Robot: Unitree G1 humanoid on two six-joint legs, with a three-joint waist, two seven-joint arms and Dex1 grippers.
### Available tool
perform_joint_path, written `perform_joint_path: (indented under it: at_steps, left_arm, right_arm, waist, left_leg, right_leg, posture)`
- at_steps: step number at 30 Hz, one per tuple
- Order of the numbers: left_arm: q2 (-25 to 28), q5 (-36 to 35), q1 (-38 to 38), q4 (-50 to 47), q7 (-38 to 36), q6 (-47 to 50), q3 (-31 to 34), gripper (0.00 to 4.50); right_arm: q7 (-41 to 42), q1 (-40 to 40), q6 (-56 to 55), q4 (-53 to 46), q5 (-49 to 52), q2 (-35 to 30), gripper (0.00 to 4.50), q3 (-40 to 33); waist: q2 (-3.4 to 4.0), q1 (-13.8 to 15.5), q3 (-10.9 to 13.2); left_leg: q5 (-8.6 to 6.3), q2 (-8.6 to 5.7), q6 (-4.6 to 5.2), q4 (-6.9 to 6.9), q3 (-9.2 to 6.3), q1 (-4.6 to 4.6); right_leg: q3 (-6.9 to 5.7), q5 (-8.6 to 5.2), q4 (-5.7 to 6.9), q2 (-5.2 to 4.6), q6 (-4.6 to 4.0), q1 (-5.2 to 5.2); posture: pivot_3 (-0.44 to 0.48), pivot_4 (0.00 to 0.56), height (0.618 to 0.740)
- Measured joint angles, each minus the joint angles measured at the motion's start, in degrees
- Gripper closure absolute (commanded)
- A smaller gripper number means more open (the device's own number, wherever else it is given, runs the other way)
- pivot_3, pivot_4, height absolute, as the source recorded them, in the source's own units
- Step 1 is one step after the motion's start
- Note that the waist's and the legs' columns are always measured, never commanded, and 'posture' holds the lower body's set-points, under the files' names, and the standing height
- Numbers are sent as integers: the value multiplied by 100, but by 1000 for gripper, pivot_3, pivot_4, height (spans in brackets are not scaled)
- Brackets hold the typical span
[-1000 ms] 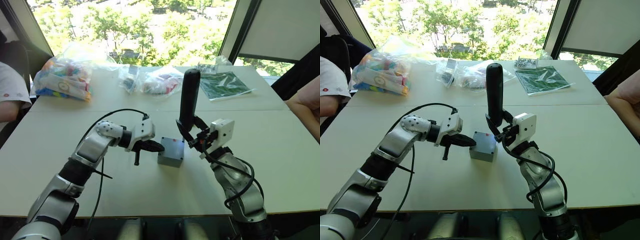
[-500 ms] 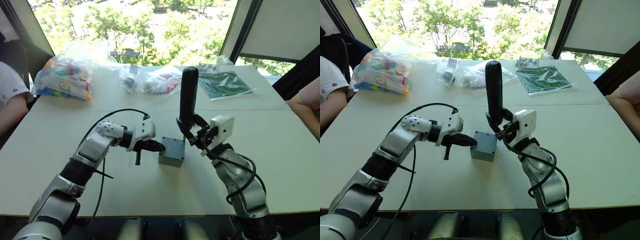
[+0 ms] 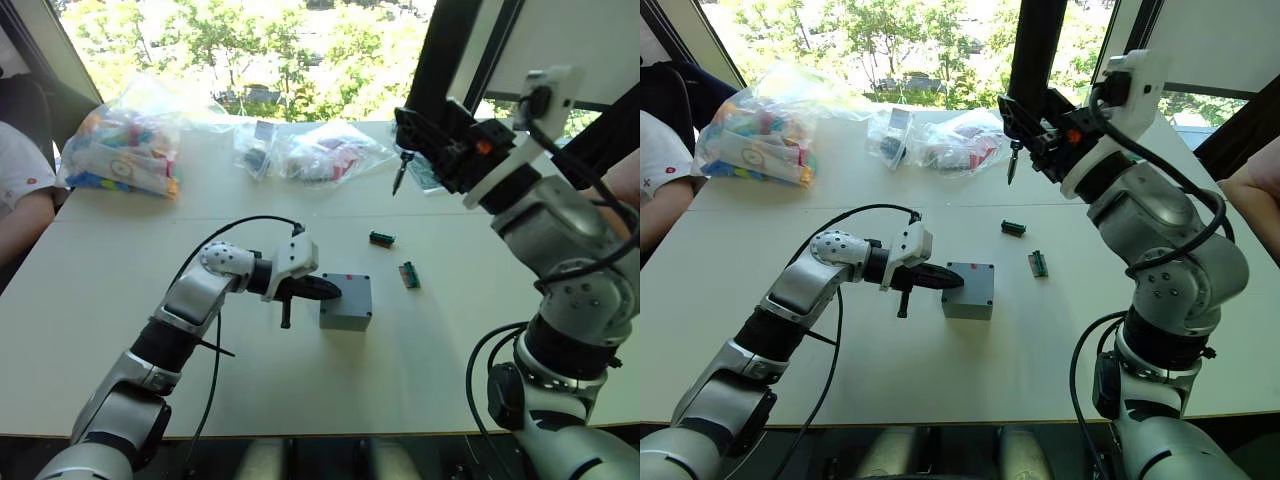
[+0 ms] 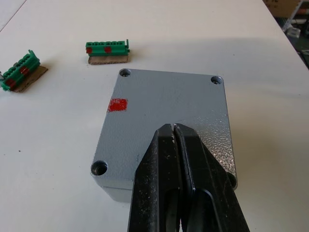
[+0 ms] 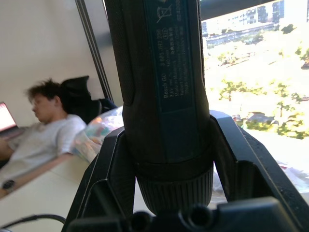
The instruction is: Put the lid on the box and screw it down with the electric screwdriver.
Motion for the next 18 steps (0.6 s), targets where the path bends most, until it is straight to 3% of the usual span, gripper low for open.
perform_joint_path:
  at_steps: [5,7,12,14,18]
  left_arm:
    - [18,-385,144,-203,26,564,232,4500]
    - [111,-548,171,-415,35,785,368,4500]
    - [582,-1129,455,-1636,-3,1349,740,4500]
    - [711,-1203,554,-1837,39,1465,754,4500]
    - [614,-1146,580,-1917,303,1499,620,4500]
  right_arm:
    - [-474,-616,2323,1176,582,-975,2713,-1081]
    - [-471,-508,2855,1552,660,-1461,2713,-1168]
    - [-530,832,2878,3188,1183,-3399,2713,-2]
    - [-638,1140,2881,3964,1459,-3654,2713,541]
    - [-762,1150,2881,4362,2116,-3653,2713,1044]
  waist:
    - [5,18,13]
    - [12,8,21]
    - [16,-7,29]
    - [33,-56,53]
    - [49,-169,121]
  left_leg:
    - [2,-5,3,13,2,-4]
    - [2,-5,4,2,3,-9]
    - [-2,-5,10,-7,13,-38]
    - [-2,-5,12,8,23,-44]
    - [11,0,32,19,34,-29]
  right_leg:
    - [-2,0,-2,-15,-4,6]
    - [-2,0,-7,-15,-4,-2]
    - [-2,-6,-26,-9,-3,-24]
    - [5,-5,-17,-7,0,-29]
    - [20,14,5,12,29,-27]
  posture:
    - [0,150,740]
    - [0,150,740]
    - [0,150,740]
    - [0,150,740]
    - [0,150,740]
